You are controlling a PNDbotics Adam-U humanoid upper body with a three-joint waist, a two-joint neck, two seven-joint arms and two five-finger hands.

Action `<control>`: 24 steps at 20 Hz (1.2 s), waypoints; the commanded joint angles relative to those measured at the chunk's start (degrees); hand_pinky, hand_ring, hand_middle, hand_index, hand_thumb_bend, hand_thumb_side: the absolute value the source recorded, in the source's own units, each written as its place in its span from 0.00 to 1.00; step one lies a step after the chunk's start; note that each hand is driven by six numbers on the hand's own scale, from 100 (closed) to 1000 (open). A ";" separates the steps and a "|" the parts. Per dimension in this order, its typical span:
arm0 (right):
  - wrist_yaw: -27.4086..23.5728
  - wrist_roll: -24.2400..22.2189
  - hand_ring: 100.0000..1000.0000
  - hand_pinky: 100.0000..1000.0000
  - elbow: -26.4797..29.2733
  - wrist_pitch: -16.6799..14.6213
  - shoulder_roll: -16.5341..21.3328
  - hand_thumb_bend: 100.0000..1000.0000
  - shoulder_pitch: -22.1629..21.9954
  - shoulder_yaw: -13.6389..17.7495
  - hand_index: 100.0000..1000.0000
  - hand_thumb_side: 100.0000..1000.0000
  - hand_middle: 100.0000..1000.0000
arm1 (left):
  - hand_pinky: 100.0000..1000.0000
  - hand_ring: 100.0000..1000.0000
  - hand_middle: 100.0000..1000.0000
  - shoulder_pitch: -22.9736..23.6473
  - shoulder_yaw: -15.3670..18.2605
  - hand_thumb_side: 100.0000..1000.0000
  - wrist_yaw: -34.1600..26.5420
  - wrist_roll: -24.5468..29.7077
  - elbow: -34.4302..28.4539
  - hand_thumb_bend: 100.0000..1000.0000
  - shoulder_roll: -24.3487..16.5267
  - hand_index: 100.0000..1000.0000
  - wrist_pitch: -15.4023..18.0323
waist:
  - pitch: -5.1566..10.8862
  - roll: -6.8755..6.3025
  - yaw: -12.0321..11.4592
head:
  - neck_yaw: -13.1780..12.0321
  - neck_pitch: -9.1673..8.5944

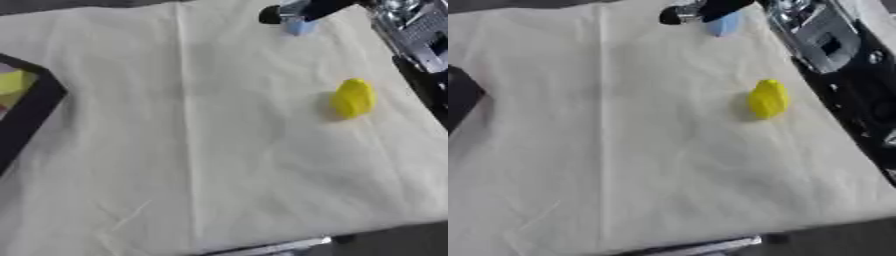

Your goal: Pick up the objects with one hand, pass them to the other hand, and then place them into the box on the other side of the table.

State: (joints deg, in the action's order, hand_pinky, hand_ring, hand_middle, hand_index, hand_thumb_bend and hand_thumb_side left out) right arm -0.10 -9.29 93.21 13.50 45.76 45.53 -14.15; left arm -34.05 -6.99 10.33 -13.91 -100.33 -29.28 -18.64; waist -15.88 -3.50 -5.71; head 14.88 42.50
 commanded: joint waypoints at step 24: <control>20.78 -17.21 0.78 0.83 -19.65 -10.02 8.44 0.63 10.47 2.36 0.85 0.15 0.81 | 0.71 0.61 0.56 0.29 0.11 0.35 -0.19 0.75 -5.96 0.05 -0.87 0.68 1.20 | 0.49 1.15 -2.28 | -0.45 -4.86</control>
State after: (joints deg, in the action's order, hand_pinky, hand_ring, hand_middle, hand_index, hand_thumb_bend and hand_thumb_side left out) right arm 19.48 -26.42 73.60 3.98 51.73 54.57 -12.92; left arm -33.23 -7.30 10.20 -13.19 -105.20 -29.10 -17.38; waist -15.96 -3.21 -8.00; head 14.68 38.58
